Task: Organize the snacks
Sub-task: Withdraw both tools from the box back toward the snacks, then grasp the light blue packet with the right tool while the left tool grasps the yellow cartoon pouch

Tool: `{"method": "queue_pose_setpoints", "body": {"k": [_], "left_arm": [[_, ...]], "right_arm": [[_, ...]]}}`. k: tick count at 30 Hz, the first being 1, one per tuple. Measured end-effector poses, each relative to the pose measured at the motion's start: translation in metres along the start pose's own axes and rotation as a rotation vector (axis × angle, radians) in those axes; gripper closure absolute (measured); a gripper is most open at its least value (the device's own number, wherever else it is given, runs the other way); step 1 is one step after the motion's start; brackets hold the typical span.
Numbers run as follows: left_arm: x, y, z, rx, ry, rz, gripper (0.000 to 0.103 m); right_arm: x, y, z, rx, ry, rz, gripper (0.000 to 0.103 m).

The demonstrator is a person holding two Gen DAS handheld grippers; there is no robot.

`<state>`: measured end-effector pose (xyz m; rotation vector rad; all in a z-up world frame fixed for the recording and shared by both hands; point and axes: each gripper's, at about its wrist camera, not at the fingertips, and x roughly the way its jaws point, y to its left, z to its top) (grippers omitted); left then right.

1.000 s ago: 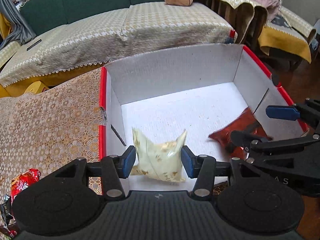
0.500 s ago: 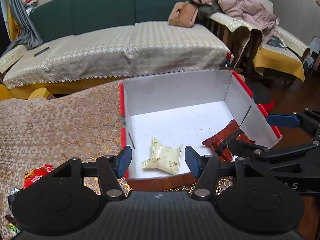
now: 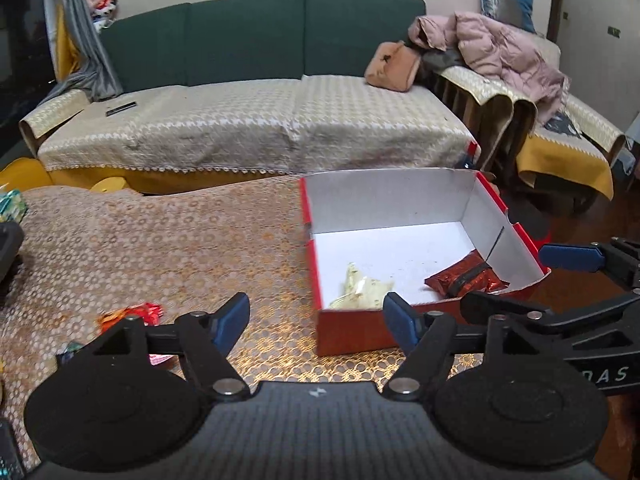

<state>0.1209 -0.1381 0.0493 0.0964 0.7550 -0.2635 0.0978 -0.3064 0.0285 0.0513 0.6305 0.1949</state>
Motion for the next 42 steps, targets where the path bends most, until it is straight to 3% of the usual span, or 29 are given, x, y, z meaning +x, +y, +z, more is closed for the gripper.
{"method": "queue_pose_setpoints", "body": {"k": [6,8,22,33,42], "left_arm": [[-0.021,0.028,-0.025,-0.049,-0.019,0.039,0.025],[-0.026,0.037,-0.034,-0.075,-0.029,0.059,0.018],[-0.052,0.113,-0.104,-0.15,-0.018,0.165,0.016],[-0.037,0.17,-0.162,-0.229,0.062,0.234,0.016],[-0.011,0.199,-0.182,-0.27,0.122,0.237,0.016]], "right_arm": [[-0.003,0.027,-0.01,0.009,0.005,0.055,0.001],[-0.002,0.037,-0.014,0.009,0.011,0.074,0.001],[0.025,0.108,-0.049,-0.067,0.083,0.149,0.0],[0.072,0.152,-0.075,-0.248,0.164,0.218,0.001],[0.123,0.177,-0.086,-0.357,0.248,0.246,0.005]]}}
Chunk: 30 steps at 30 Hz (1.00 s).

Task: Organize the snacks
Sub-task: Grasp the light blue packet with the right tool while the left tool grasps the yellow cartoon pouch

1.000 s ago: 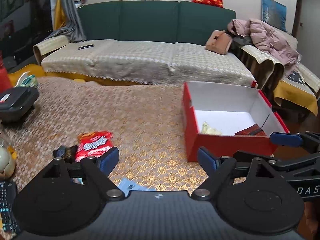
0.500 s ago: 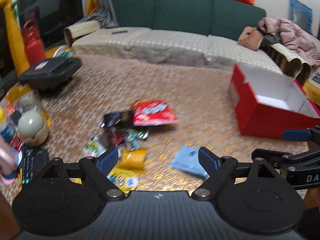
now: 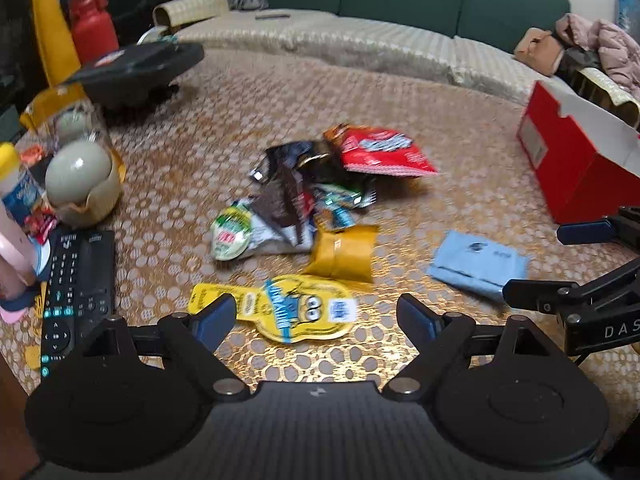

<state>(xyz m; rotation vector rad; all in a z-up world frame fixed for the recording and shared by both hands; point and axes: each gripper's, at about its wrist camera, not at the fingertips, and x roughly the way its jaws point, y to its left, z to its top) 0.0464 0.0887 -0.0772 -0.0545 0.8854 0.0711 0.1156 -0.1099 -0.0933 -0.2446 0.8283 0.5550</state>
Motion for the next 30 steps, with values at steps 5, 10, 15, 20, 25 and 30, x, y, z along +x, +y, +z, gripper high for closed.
{"method": "queue_pose_setpoints", "body": {"k": [5,10,15,20,25,30], "left_arm": [[0.019,0.026,0.001,-0.037,0.066,-0.086,0.016],[0.025,0.028,0.005,0.078,0.068,-0.165,0.016],[0.032,0.01,0.009,0.297,0.068,-0.189,0.016],[0.049,0.011,0.013,0.38,0.108,-0.204,0.016],[0.06,0.015,0.015,0.393,0.147,-0.239,0.016],[0.06,0.015,0.015,0.377,0.138,-0.239,0.015]], "right_arm": [[0.021,0.006,0.004,-0.074,0.036,0.028,0.01],[0.037,0.009,0.008,-0.123,0.059,0.051,0.016],[0.047,0.009,0.011,-0.146,0.072,0.064,0.018],[0.055,0.006,0.012,-0.16,0.09,0.068,0.022],[0.056,0.005,0.01,-0.155,0.08,0.073,0.026],[0.051,0.004,0.007,-0.149,0.062,0.067,0.036]]}}
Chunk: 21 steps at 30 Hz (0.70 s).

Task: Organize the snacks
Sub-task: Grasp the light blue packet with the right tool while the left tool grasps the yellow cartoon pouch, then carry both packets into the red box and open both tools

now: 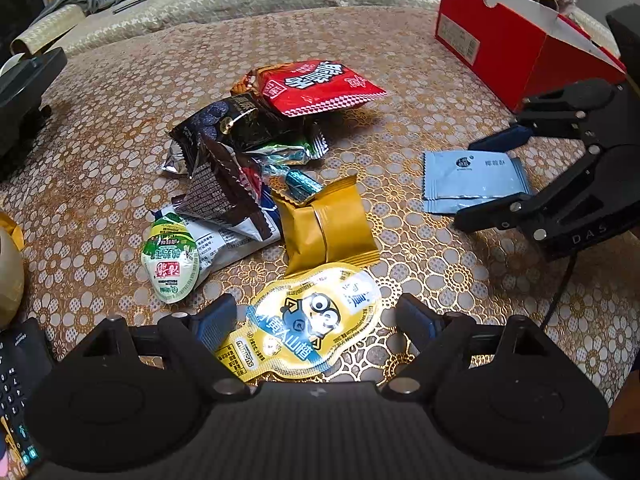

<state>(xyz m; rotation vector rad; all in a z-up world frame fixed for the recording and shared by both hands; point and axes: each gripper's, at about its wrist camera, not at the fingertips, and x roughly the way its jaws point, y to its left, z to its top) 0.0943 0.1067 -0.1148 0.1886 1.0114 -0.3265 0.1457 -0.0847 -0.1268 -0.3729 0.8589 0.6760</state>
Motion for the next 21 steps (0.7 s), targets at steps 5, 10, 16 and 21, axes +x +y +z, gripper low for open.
{"method": "queue_pose_setpoints", "body": {"k": [5,10,16,21], "left_arm": [[-0.003,-0.001,0.0,-0.058,-0.018,0.037,0.033],[-0.005,-0.008,-0.001,-0.142,-0.022,0.1,0.033],[-0.007,-0.014,-0.003,-0.207,-0.017,0.157,0.033],[-0.012,-0.022,-0.003,-0.24,-0.014,0.167,0.033]], "right_arm": [[-0.004,0.003,-0.004,0.016,-0.017,-0.02,0.049],[-0.009,0.009,-0.009,0.044,-0.035,-0.059,0.056],[-0.019,0.013,-0.013,0.089,-0.052,-0.097,0.057],[-0.032,0.011,-0.019,0.134,-0.064,-0.119,0.057]]}}
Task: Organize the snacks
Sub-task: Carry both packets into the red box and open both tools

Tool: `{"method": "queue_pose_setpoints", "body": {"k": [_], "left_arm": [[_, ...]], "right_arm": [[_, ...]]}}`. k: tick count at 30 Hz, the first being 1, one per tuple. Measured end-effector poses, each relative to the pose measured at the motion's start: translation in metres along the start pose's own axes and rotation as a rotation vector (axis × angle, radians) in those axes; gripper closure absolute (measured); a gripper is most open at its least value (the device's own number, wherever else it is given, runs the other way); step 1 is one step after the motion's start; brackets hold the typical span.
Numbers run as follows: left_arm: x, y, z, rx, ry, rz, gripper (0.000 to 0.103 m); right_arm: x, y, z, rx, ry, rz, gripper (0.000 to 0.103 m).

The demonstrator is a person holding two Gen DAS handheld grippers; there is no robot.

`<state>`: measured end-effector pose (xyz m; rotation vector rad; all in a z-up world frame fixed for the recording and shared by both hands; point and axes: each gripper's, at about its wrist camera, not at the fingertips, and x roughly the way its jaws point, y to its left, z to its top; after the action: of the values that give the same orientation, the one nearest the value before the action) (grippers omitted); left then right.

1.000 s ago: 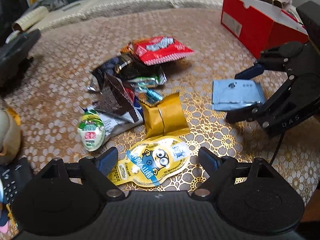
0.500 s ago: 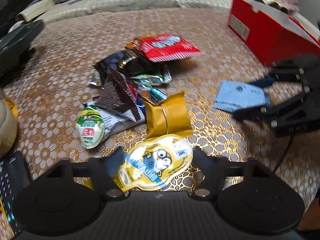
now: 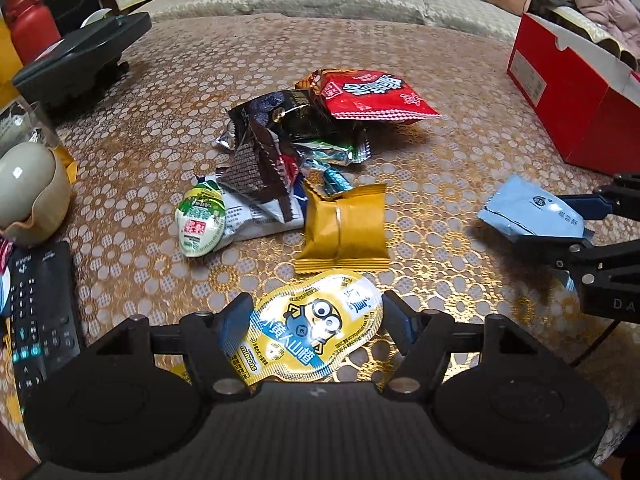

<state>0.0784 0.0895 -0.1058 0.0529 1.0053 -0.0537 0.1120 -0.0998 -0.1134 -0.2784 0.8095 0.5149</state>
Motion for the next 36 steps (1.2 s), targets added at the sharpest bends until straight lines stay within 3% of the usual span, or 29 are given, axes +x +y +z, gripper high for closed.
{"method": "queue_pose_setpoints", "body": {"k": [12,26,36], "left_arm": [[-0.047,-0.04,0.016,-0.016,-0.063,-0.027,0.033],[-0.108,-0.117,0.073,0.041,-0.219,-0.054,0.033],[-0.113,-0.188,0.12,0.128,-0.275,-0.097,0.033]], "right_arm": [[-0.051,-0.021,-0.005,0.119,-0.078,-0.047,0.057],[-0.135,-0.074,-0.008,0.228,-0.217,-0.135,0.057],[-0.163,-0.124,-0.009,0.255,-0.262,-0.254,0.057]]}}
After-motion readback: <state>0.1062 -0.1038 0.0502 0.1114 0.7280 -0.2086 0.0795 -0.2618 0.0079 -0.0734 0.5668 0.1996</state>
